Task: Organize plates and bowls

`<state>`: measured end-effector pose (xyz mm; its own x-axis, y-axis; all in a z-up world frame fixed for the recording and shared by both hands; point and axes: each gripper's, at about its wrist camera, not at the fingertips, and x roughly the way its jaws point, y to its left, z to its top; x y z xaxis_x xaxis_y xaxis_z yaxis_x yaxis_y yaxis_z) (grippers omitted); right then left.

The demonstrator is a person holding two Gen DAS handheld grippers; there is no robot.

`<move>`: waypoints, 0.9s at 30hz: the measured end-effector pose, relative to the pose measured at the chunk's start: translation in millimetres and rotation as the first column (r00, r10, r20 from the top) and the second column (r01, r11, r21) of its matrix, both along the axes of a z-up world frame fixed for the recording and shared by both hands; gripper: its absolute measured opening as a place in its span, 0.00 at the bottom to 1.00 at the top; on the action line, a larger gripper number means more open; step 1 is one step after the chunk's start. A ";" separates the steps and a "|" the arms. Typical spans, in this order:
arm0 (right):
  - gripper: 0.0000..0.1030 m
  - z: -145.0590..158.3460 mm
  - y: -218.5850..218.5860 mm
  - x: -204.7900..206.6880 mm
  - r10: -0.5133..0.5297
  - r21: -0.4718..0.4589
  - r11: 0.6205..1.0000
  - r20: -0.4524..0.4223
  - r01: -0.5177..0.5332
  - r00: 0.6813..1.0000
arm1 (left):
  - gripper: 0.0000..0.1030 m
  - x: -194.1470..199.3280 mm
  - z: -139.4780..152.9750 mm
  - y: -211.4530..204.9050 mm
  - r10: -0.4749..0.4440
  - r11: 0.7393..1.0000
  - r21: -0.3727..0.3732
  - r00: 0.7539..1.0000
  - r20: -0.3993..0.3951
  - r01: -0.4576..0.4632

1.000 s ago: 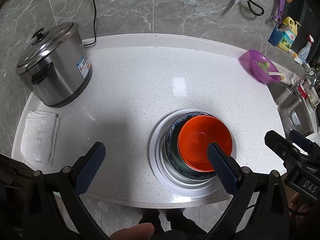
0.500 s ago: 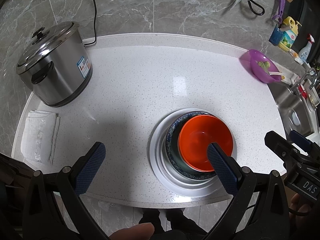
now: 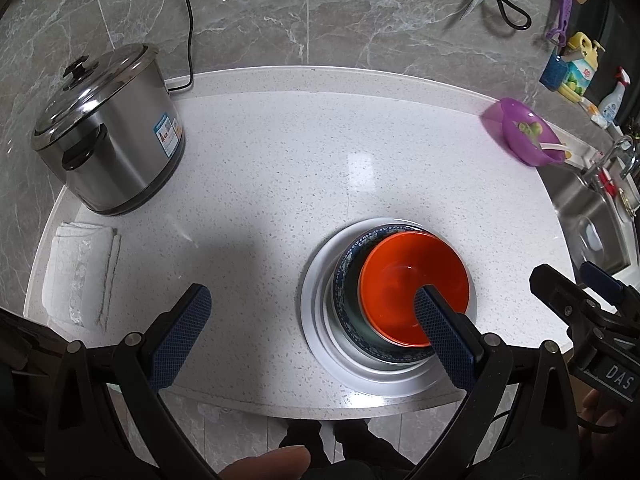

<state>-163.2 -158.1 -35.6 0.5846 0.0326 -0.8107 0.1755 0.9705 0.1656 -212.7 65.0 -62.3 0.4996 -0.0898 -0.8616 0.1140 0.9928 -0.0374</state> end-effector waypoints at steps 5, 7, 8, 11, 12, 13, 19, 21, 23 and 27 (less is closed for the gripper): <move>0.98 -0.4 -0.9 2.4 0.006 0.000 1.000 -0.002 -0.006 1.000 | 0.99 1.3 0.0 -0.8 0.001 1.000 0.001 1.000 -0.002 -0.001; 0.98 -0.5 -1.0 3.2 0.006 0.001 1.000 -0.003 -0.006 1.000 | 0.99 0.8 0.1 -2.0 0.003 1.000 0.001 1.000 -0.003 -0.003; 0.98 -0.1 -1.1 3.5 0.006 0.000 1.000 -0.003 -0.006 1.000 | 0.99 0.7 0.1 -2.3 0.003 1.000 0.001 1.000 -0.003 -0.003; 0.98 0.0 -1.5 4.8 0.008 0.000 1.000 -0.004 -0.008 1.000 | 0.99 1.1 0.1 -2.4 0.002 1.000 0.001 1.000 -0.003 -0.002; 0.98 0.1 -1.7 4.9 0.009 0.000 1.000 -0.004 -0.009 1.000 | 0.99 0.8 0.2 -2.4 0.003 1.000 0.001 1.000 -0.003 -0.003; 0.98 0.1 -1.8 5.0 0.009 0.000 1.000 -0.004 -0.009 1.000 | 0.99 0.5 0.3 -2.5 0.004 1.000 0.001 1.000 -0.004 -0.004; 0.98 0.0 -2.1 5.7 0.010 0.000 1.000 -0.006 -0.010 1.000 | 0.99 0.6 0.6 -3.3 0.003 1.000 0.001 1.000 -0.004 -0.003; 0.98 0.1 -2.3 5.9 0.010 0.001 1.000 -0.005 -0.010 1.000 | 0.99 0.6 0.5 -3.4 0.002 1.000 0.002 1.000 -0.004 -0.002; 0.98 0.0 -2.3 5.9 0.010 0.000 1.000 -0.006 -0.010 1.000 | 0.99 3.0 0.1 -3.5 -0.001 1.000 0.001 1.000 -0.005 0.001; 0.98 -1.1 -2.4 7.3 0.014 0.000 1.000 -0.006 -0.014 1.000 | 0.99 4.6 -0.2 -3.3 -0.001 1.000 0.000 1.000 -0.006 0.001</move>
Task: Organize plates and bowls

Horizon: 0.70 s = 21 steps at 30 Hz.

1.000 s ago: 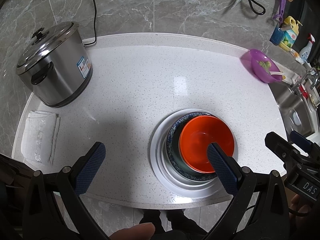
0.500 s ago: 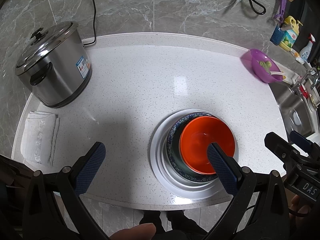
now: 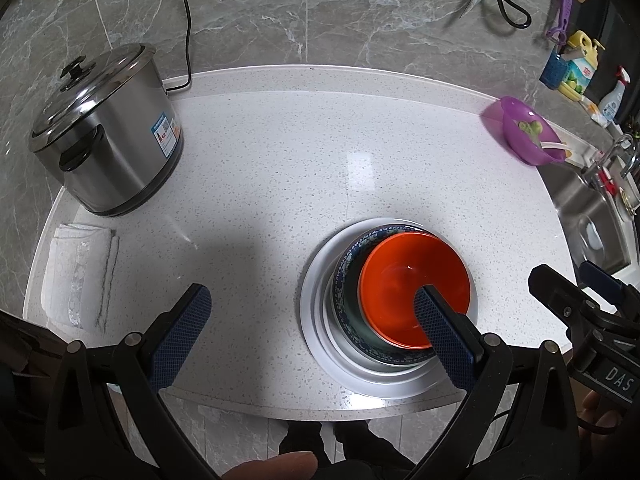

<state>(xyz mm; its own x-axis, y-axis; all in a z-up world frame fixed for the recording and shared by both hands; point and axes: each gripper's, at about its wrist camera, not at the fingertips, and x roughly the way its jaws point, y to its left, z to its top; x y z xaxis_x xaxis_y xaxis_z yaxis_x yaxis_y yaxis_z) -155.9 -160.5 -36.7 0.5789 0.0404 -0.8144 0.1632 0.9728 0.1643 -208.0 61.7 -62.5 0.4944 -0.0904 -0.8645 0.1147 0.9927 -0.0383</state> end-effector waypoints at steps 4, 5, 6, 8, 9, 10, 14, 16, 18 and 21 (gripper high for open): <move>0.98 0.1 0.4 -0.2 -0.001 0.000 1.000 0.000 0.001 1.000 | 0.99 0.1 0.0 -0.2 -0.002 1.000 0.002 1.000 0.001 0.002; 0.98 0.1 0.5 -0.2 -0.001 0.000 1.000 -0.001 0.001 1.000 | 0.99 0.1 -0.1 -0.3 -0.003 1.000 0.002 1.000 0.001 0.003; 0.98 0.2 0.7 -0.4 -0.001 -0.001 1.000 0.000 0.001 1.000 | 0.99 0.2 -0.1 -0.5 -0.002 1.000 0.004 1.000 0.001 0.002; 0.98 0.0 0.7 0.4 0.001 -0.001 1.000 0.000 -0.001 1.000 | 0.99 1.8 -0.4 -0.3 -0.004 1.000 0.005 1.000 0.001 0.004; 0.98 -0.5 1.0 0.8 0.002 -0.001 1.000 -0.001 -0.002 1.000 | 0.99 2.6 -0.5 -0.2 -0.004 1.000 0.005 1.000 0.001 0.004; 0.98 -0.4 1.1 0.7 0.001 -0.001 1.000 -0.001 -0.001 1.000 | 0.99 2.1 -0.5 -0.4 -0.005 1.000 0.004 1.000 0.001 0.005; 0.98 -0.6 1.2 1.0 0.002 -0.001 1.000 -0.002 -0.002 1.000 | 0.99 2.6 -0.8 -0.9 -0.004 1.000 0.006 1.000 0.000 0.004; 0.98 -0.5 1.1 0.9 0.002 -0.001 1.000 -0.002 -0.002 1.000 | 0.99 4.4 -1.2 -0.9 -0.005 1.000 0.005 1.000 -0.001 0.005; 0.98 -0.4 1.7 0.6 0.003 0.000 1.000 -0.002 -0.003 1.000 | 0.99 5.2 -1.4 -1.0 -0.006 1.000 0.003 1.000 0.000 0.006; 0.98 -1.5 0.7 3.3 0.008 0.001 1.000 -0.004 -0.008 1.000 | 0.99 6.5 -1.8 -1.6 -0.010 1.000 0.004 1.000 0.001 0.010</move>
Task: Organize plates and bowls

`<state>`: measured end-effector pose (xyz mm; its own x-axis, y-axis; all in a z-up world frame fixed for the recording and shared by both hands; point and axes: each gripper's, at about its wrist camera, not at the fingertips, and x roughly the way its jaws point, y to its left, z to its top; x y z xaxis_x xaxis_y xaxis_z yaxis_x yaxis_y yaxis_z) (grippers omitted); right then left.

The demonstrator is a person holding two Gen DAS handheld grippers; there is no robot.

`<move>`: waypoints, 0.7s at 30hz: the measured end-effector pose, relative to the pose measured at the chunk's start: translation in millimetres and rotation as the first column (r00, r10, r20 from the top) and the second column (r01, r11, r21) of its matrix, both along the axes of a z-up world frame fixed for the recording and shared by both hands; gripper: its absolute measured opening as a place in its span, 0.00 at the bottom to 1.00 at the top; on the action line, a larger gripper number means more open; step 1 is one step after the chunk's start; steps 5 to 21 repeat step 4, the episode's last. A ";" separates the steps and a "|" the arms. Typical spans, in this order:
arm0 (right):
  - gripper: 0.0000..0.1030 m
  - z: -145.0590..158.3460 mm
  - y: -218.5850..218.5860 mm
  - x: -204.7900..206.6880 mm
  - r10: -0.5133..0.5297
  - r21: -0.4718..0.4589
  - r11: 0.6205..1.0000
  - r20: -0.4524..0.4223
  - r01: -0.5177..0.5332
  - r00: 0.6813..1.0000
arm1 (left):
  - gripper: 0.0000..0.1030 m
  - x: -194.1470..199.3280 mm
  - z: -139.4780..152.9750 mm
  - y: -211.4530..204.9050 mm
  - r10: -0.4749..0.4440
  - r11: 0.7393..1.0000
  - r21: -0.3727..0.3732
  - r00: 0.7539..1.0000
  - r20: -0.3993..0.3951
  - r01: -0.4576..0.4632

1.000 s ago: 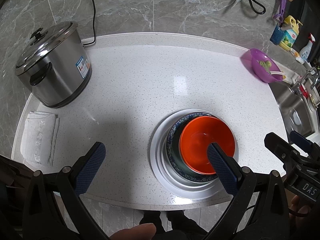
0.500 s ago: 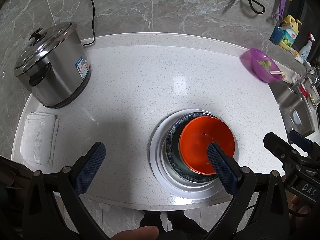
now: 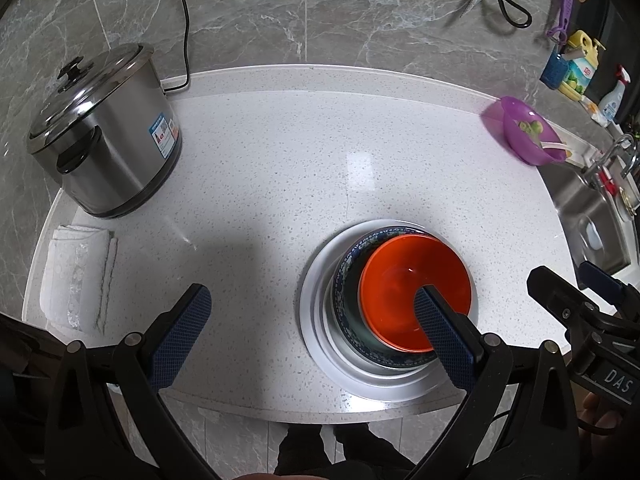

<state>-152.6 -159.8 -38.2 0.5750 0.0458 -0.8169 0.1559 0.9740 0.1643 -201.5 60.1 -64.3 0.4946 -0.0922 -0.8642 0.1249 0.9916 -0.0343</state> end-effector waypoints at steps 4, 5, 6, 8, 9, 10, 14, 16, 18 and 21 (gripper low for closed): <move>0.98 -0.8 -1.4 1.8 0.001 0.000 1.000 -0.003 -0.001 1.000 | 0.99 1.1 -0.4 -0.1 -0.004 1.000 0.001 1.000 0.004 0.004; 0.98 -0.8 -1.4 1.8 0.001 0.000 1.000 -0.003 -0.001 1.000 | 0.99 1.1 -0.4 -0.1 -0.004 1.000 0.001 1.000 0.004 0.004; 0.98 -0.8 -1.4 1.8 0.001 0.000 1.000 -0.003 -0.001 1.000 | 0.99 1.1 -0.4 -0.1 -0.004 1.000 0.001 1.000 0.004 0.004; 0.98 -0.8 -1.4 1.8 0.001 0.000 1.000 -0.003 -0.001 1.000 | 0.99 1.1 -0.4 -0.1 -0.004 1.000 0.001 1.000 0.004 0.004; 0.98 -0.8 -1.4 1.8 0.001 0.000 1.000 -0.003 -0.001 1.000 | 0.99 1.1 -0.4 -0.1 -0.004 1.000 0.001 1.000 0.004 0.004; 0.98 -0.8 -1.4 1.8 0.001 0.000 1.000 -0.003 -0.001 1.000 | 0.99 1.1 -0.4 -0.1 -0.004 1.000 0.001 1.000 0.004 0.004; 0.98 -0.8 -1.4 1.8 0.001 0.000 1.000 -0.003 -0.001 1.000 | 0.99 1.1 -0.4 -0.1 -0.004 1.000 0.001 1.000 0.004 0.004; 0.98 -0.8 -1.4 1.8 0.001 0.000 1.000 -0.003 -0.001 1.000 | 0.99 1.1 -0.4 -0.1 -0.004 1.000 0.001 1.000 0.004 0.004; 0.98 -0.8 -1.4 1.8 0.001 0.000 1.000 -0.003 -0.001 1.000 | 0.99 1.1 -0.4 -0.1 -0.004 1.000 0.001 1.000 0.004 0.004; 0.98 -0.8 -1.4 1.8 0.001 0.000 1.000 -0.003 -0.001 1.000 | 0.99 1.1 -0.4 -0.1 -0.004 1.000 0.001 1.000 0.004 0.004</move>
